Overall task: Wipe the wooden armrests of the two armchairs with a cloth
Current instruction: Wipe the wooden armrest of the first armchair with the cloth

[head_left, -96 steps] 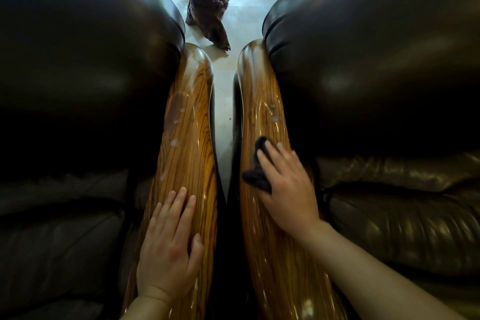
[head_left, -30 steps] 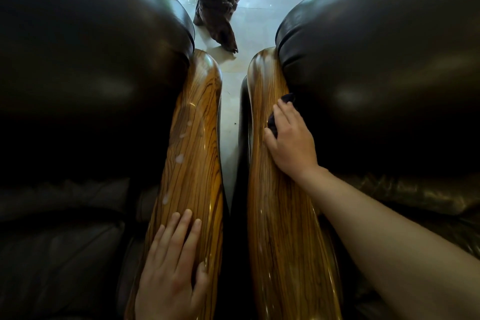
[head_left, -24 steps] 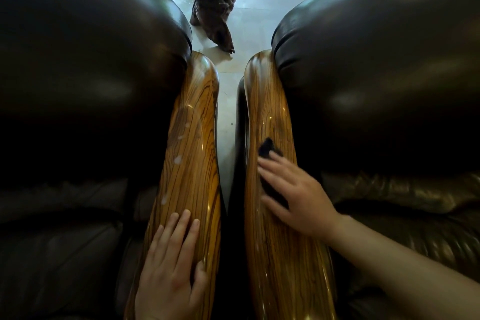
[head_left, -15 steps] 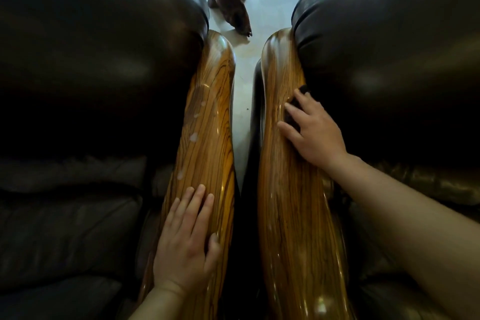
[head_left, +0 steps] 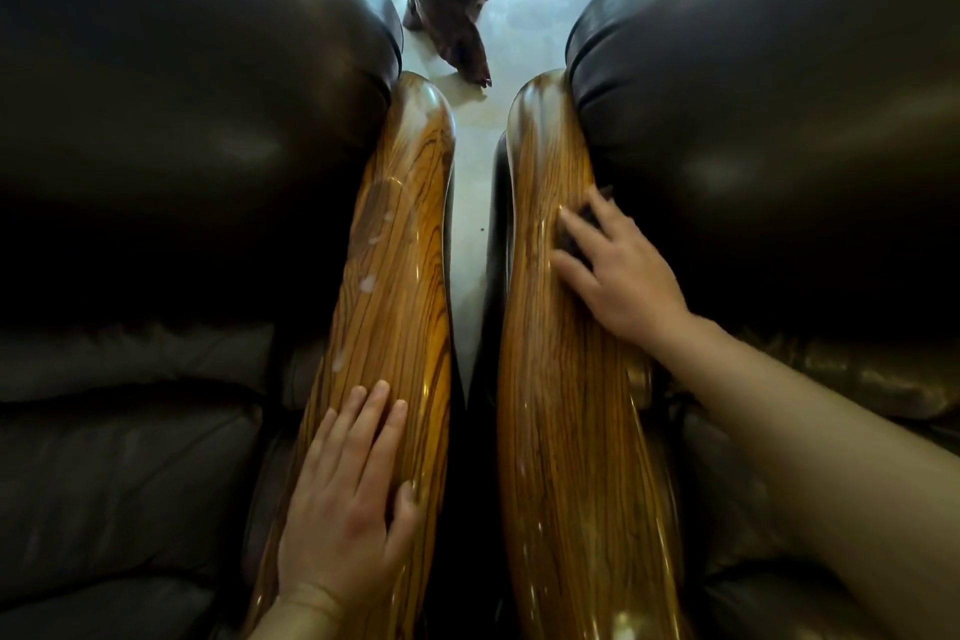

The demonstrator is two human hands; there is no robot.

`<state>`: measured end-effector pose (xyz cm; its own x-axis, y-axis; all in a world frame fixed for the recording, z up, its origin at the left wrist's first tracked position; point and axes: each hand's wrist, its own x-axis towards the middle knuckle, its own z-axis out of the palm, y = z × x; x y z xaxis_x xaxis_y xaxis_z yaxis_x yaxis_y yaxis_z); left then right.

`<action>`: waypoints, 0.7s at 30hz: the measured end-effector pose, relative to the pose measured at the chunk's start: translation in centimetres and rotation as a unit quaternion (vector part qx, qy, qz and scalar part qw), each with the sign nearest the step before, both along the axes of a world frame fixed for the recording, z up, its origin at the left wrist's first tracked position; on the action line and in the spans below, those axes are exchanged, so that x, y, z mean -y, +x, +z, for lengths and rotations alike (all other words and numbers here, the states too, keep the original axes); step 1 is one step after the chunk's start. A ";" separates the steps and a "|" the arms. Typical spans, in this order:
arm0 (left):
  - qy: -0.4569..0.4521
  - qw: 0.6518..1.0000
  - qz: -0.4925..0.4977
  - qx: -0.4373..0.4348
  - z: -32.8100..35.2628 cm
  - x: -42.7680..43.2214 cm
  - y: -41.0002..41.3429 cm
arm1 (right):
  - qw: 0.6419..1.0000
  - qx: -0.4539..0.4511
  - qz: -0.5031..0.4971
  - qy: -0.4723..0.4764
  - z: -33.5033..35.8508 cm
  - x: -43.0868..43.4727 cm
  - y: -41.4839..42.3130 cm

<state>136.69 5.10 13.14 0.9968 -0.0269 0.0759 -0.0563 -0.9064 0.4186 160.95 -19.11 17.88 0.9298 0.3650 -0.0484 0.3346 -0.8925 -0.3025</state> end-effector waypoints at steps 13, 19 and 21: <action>0.012 1.000 0.001 0.001 -0.2 -0.1 -0.1 | 0.890 -0.011 0.454 -0.040 0.1 0.1 -10.3; 0.005 1.000 0.008 0.011 -0.1 0.0 -0.2 | 0.977 0.030 0.202 -0.055 0.5 -4.7 1.4; -0.002 1.000 0.009 0.007 0.0 0.1 -0.2 | 0.995 0.020 0.094 -0.021 0.4 -5.2 4.1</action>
